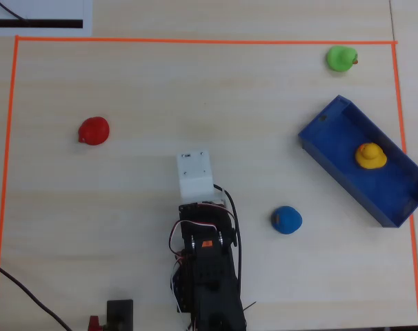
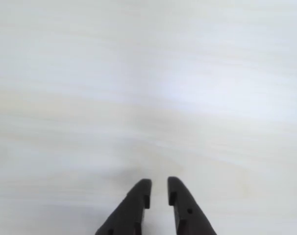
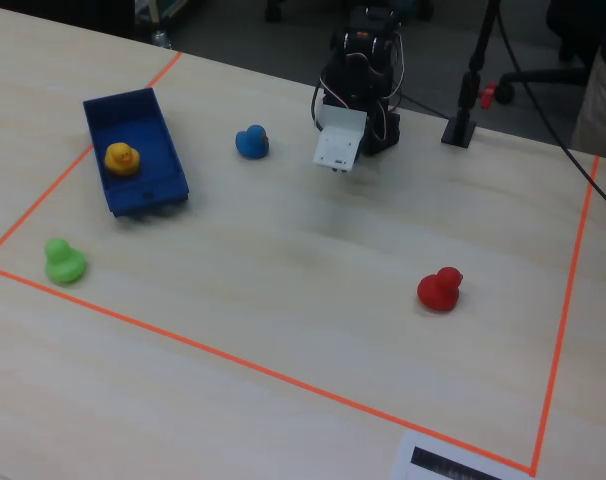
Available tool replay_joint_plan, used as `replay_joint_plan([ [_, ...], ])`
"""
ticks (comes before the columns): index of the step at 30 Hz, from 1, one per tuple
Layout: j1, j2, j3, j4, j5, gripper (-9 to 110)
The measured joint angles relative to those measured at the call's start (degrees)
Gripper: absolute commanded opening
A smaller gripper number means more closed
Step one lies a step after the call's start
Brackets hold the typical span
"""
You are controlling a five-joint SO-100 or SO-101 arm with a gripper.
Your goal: Grasp yellow duck and put it into box.
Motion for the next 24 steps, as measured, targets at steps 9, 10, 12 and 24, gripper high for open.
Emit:
replay_joint_plan([
  [9,0.3,6.9,6.3,-1.5,-0.3,0],
  [10,0.3,7.3,7.6,-2.0,-0.3,0],
  [12,0.4,7.5,8.8,-2.6,-0.3,0],
  [24,4.8,7.5,11.9,-4.4,-0.3,3],
])
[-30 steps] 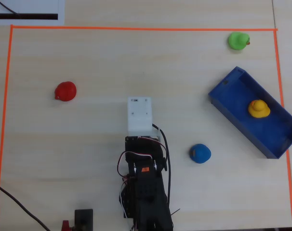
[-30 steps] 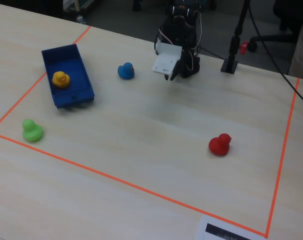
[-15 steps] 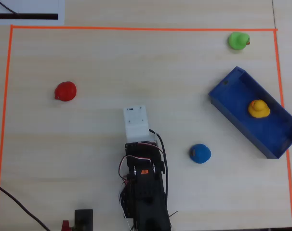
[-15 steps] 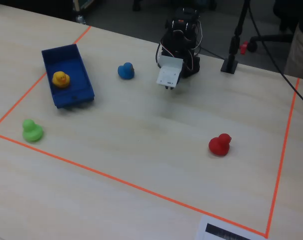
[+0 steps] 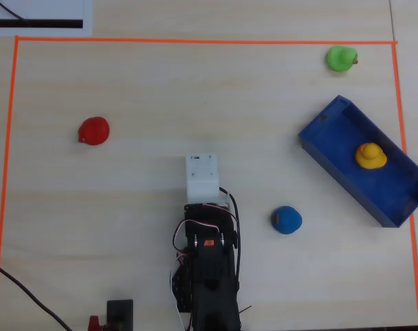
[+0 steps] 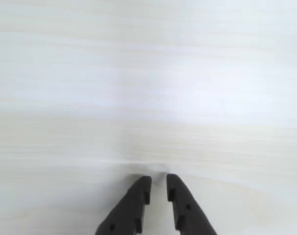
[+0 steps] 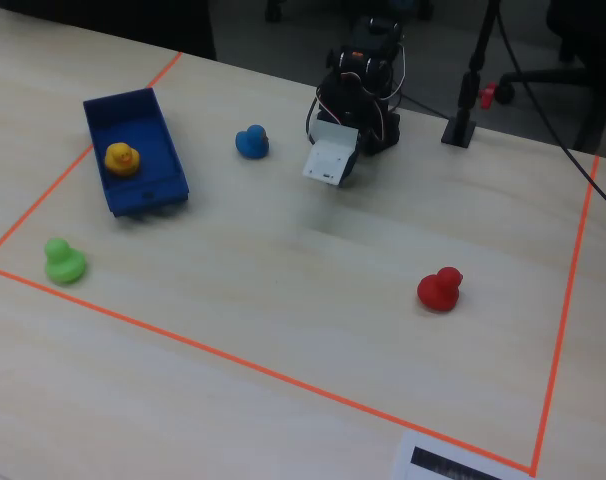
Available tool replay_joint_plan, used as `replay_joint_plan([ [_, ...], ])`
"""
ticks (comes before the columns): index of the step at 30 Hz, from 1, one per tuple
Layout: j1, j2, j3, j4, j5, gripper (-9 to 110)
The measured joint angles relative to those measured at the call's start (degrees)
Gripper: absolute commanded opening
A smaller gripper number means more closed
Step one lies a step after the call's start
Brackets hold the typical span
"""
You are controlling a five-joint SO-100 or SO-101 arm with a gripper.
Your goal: Grasp yellow duck and put it into box.
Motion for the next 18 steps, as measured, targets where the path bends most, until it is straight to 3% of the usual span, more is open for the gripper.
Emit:
replay_joint_plan([
  [18,0.9,0.0,0.0,0.0,0.0,3],
])
